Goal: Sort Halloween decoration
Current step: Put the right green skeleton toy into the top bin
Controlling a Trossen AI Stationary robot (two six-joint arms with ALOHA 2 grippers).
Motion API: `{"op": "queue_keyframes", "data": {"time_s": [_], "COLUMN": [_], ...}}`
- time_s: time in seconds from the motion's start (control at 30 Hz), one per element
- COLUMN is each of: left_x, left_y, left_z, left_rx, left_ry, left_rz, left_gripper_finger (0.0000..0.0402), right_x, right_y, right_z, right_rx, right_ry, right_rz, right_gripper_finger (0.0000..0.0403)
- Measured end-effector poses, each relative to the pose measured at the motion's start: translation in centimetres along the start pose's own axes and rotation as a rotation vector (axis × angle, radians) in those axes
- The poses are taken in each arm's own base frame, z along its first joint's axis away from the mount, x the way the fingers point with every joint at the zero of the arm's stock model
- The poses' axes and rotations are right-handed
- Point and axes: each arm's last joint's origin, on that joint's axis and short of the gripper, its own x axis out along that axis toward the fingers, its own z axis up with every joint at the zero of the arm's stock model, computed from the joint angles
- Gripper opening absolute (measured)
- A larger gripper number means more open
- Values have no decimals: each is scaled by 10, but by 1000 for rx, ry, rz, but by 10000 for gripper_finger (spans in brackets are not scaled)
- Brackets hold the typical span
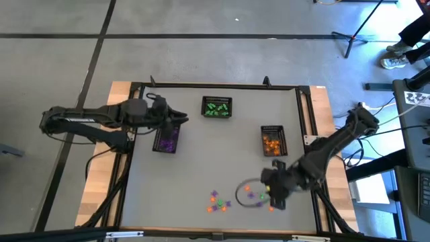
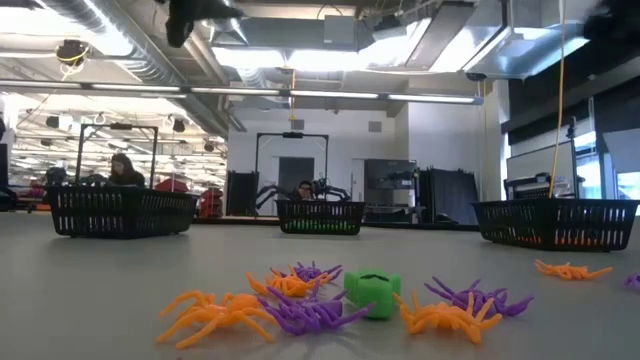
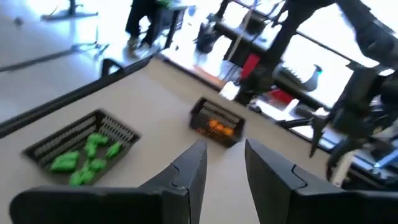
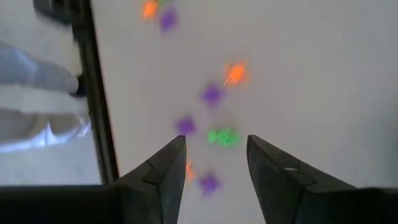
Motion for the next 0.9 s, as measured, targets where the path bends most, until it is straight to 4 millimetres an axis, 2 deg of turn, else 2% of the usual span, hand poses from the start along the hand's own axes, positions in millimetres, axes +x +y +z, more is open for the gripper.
{"op": "queue_keyframes", "data": {"time_s": [0.1,0.2,0.27,0.47,0.7,0.9], "left_x": [-2,-2,-2,0,3,4], "left_y": [-9,-15,-18,-23,-26,-27], "left_z": [-2,-6,-8,-13,-17,-18], "left_rx": [11,19,21,30,39,10], "left_ry": [-15,-2,4,8,29,39], "left_rz": [-38,-51,-53,-38,-45,-51], "left_gripper_finger": [102,102,102,102,102,102], "right_x": [12,30,43,65,74,93], "right_y": [9,-2,-7,-5,-31,-32], "right_z": [-15,-29,-34,-32,-29,-19], "right_rx": [60,301,435,650,849,871], "right_ry": [53,125,139,57,-20,49], "right_rz": [-23,-91,-64,133,-58,-17], "right_gripper_finger": [166,166,166,166,166,166]}}
